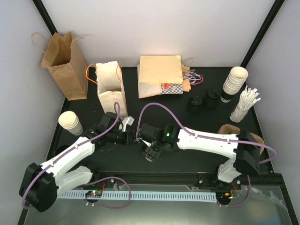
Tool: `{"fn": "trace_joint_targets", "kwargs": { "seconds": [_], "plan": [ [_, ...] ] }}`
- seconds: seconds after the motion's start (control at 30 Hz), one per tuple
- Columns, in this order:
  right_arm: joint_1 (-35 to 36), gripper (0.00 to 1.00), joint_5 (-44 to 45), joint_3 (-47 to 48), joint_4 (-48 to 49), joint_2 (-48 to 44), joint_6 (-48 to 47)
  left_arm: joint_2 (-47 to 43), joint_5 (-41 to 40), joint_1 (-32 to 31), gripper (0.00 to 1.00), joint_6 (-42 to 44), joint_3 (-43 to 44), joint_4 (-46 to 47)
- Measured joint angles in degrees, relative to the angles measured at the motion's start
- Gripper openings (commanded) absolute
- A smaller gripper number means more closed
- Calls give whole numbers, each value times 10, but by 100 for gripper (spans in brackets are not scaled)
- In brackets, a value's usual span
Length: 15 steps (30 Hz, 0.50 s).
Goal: Pack the takeout coffee
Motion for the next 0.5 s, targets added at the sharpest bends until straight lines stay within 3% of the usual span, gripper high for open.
{"fn": "trace_joint_targets", "kwargs": {
  "seconds": [0.2, 0.5],
  "plan": [
    [2, 78, 0, -1, 2, 0, -3, 23, 23, 2, 46, -2, -17, 22],
    [2, 77, 0, -1, 0, 0, -3, 28, 63, 4, 47, -5, -48, 65]
  ]
}}
